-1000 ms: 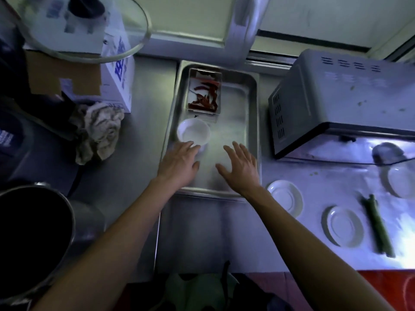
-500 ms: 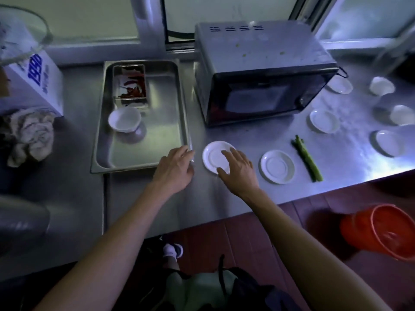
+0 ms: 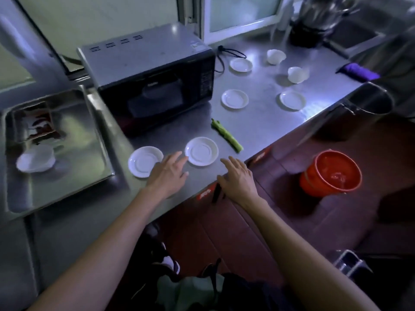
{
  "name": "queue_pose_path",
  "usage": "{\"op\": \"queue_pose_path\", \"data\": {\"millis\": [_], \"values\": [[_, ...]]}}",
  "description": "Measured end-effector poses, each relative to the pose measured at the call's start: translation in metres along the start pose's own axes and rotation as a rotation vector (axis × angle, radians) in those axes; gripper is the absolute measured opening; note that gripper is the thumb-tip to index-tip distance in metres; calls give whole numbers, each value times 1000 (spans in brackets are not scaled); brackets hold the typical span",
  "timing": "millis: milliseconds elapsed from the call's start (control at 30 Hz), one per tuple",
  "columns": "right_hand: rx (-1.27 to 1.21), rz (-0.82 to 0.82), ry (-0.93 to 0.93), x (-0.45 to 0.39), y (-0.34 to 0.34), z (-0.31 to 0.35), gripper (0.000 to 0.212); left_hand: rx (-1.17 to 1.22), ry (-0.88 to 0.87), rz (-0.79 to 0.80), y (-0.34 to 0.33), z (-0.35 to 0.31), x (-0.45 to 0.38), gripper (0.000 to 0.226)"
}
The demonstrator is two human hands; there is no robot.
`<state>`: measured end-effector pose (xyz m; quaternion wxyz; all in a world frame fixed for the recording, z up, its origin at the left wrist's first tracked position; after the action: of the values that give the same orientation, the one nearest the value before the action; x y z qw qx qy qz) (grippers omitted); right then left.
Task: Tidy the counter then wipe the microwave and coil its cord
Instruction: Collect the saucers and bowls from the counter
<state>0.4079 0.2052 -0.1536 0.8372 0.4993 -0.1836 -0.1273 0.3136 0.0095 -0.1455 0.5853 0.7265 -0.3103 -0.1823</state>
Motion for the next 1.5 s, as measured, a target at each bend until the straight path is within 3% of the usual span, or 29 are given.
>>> {"op": "queue_pose_path", "data": {"millis": [233, 567, 833, 1167, 1500], "values": [[-23, -52, -168, 7, 39, -78, 59, 5, -184, 62, -18, -83, -57, 54], [6, -101, -322, -33, 70, -135, 57, -3, -362, 140, -40, -139, -156, 53], [93, -108, -373, -88, 122, -158, 57, 71, -405, 121, -35, -167, -246, 51], [63, -154, -418, -135, 160, -197, 57, -7, -515, 191, -31, -209, -316, 49], [-6, -122, -499, -173, 183, -301, 60, -35, -560, 271, -58, -281, -392, 54]]}}
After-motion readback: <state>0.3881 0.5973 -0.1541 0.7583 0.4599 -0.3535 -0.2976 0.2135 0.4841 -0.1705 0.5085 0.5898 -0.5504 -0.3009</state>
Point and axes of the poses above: each hand's wrist, its own x-axis away from the middle knuckle, its own y-axis out of the back of the hand, z = x × y, the point moved 5 cm from there along -x, towards the middle knuckle, and after that the axes turned 9 degrees about -y, right-handed, at the moved point
